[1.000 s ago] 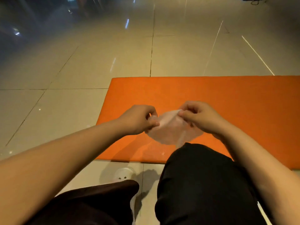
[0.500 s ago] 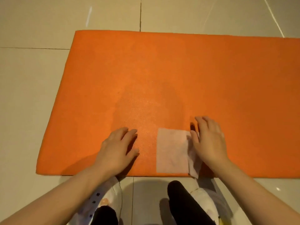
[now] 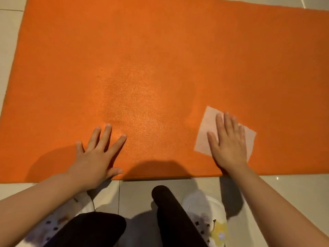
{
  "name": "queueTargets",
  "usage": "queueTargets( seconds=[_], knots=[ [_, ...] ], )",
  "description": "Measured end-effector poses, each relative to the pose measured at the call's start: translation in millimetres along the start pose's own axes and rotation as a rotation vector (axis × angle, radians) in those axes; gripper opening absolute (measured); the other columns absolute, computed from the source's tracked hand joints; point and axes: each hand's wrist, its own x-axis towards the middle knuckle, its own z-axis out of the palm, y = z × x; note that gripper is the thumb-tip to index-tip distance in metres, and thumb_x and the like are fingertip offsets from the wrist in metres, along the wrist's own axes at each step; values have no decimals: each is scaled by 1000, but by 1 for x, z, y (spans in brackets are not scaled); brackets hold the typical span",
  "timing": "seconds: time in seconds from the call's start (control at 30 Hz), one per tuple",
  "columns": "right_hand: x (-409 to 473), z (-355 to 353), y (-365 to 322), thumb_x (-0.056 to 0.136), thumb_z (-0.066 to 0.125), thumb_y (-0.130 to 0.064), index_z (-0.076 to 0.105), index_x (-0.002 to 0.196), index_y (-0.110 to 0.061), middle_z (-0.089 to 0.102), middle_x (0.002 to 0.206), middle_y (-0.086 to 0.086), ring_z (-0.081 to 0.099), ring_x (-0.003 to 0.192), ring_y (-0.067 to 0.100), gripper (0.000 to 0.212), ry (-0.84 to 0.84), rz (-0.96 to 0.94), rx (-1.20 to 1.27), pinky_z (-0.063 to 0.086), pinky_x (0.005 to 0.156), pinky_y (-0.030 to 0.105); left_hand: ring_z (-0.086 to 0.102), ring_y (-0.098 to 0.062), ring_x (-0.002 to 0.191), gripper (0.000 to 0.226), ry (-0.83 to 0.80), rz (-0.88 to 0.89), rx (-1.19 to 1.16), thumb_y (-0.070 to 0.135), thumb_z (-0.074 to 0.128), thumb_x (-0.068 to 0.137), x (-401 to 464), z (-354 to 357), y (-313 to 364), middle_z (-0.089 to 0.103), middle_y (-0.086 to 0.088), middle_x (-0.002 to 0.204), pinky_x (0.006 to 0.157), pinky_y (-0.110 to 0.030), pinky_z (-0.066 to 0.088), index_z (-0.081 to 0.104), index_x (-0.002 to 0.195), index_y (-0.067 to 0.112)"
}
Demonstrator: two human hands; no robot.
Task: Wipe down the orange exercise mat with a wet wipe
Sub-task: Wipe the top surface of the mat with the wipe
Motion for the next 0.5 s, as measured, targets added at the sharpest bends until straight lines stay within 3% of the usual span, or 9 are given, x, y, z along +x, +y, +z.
queueTargets(
  seconds=[0.07,0.1,0.17,0.23,0.3,0.37,0.43,0.5],
  knots=[
    [-3,-9,33,93,4,-65,-2,156,-29,-6,165,1,-9,151,17,73,-11,181,13,-4,122,42,18,-46,140,111,-6,58,27,66,63,64,1,1,-9,11,-24,161,73,-80,39,16,156,26],
    [-4,-11,38,93,5,-64,0,157,-28,-5,165,2,-8,151,19,74,0,249,33,-3,122,44,25,-47,134,107,6,54,46,64,64,60,1,2,-14,23,-25,157,65,-79,41,27,152,25],
    [-3,-11,26,97,9,-59,2,157,-26,-5,165,4,-6,151,22,69,41,353,72,-2,121,51,27,-49,132,109,15,64,48,64,69,57,0,3,-15,26,-26,155,62,-79,42,31,151,24],
    [-2,-5,-4,102,11,-52,-2,157,-29,-13,164,0,-10,151,21,61,21,364,68,-7,118,58,13,-48,143,118,69,34,44,64,73,63,4,6,-14,4,-20,163,82,-82,36,12,157,28],
    [-8,6,-46,102,10,-48,0,156,-28,-14,161,-3,-6,151,23,59,8,210,10,-10,116,57,-11,-40,149,114,68,-3,-39,63,67,76,2,9,-11,-26,-7,157,104,-77,22,-12,151,26],
    [-23,16,-95,98,19,-43,17,156,-19,2,159,0,12,149,31,62,45,-6,-12,-3,117,52,-20,-36,148,112,61,-2,-39,63,61,81,1,6,-7,-38,-1,149,110,-71,16,-23,144,24],
    [-41,28,-136,96,26,-42,33,152,-17,18,159,4,21,147,34,62,16,-260,-66,1,119,52,-21,-36,148,112,37,-13,-39,64,60,82,2,7,-7,-40,-1,148,111,-70,16,-25,142,25],
    [-49,32,-153,96,31,-49,38,150,-22,30,158,3,25,147,32,61,-44,-409,-69,7,119,54,-6,-42,149,112,85,21,-51,63,67,74,2,8,-8,-21,-7,159,102,-77,23,-5,153,29]
  ],
)
